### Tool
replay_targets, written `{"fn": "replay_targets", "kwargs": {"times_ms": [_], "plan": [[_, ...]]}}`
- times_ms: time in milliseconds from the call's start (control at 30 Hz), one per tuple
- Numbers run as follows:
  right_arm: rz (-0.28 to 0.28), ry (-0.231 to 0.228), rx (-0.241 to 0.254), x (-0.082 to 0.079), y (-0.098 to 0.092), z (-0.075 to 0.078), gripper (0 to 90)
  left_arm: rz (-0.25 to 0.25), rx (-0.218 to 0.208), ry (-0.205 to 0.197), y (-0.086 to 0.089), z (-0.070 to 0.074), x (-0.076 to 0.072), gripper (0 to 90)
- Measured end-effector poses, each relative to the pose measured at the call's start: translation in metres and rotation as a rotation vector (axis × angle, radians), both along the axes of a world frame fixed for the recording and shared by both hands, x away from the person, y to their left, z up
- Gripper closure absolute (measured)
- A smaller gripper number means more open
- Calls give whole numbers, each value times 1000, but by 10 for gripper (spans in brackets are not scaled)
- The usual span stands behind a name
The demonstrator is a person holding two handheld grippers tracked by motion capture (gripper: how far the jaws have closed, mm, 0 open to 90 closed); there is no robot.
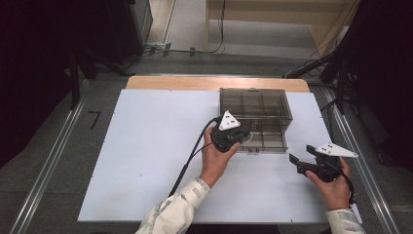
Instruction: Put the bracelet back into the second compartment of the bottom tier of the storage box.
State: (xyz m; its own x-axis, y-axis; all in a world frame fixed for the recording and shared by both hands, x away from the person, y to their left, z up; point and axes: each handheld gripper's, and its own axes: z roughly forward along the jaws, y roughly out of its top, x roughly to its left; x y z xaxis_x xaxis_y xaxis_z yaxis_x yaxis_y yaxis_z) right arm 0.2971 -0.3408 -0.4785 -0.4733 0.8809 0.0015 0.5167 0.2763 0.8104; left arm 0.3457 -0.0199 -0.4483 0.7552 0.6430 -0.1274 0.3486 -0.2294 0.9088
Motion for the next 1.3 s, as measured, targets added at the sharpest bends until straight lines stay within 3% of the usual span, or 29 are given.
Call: {"fn": "replay_targets", "kwargs": {"times_ms": [633, 1300], "plan": [[7, 2, 2, 1, 0, 0, 211, -22, -2, 26, -31, -14, 13, 883], [9, 2, -5, 1, 0, 0, 210, 11, 51, 41, -34, -30, 20, 879]]}}
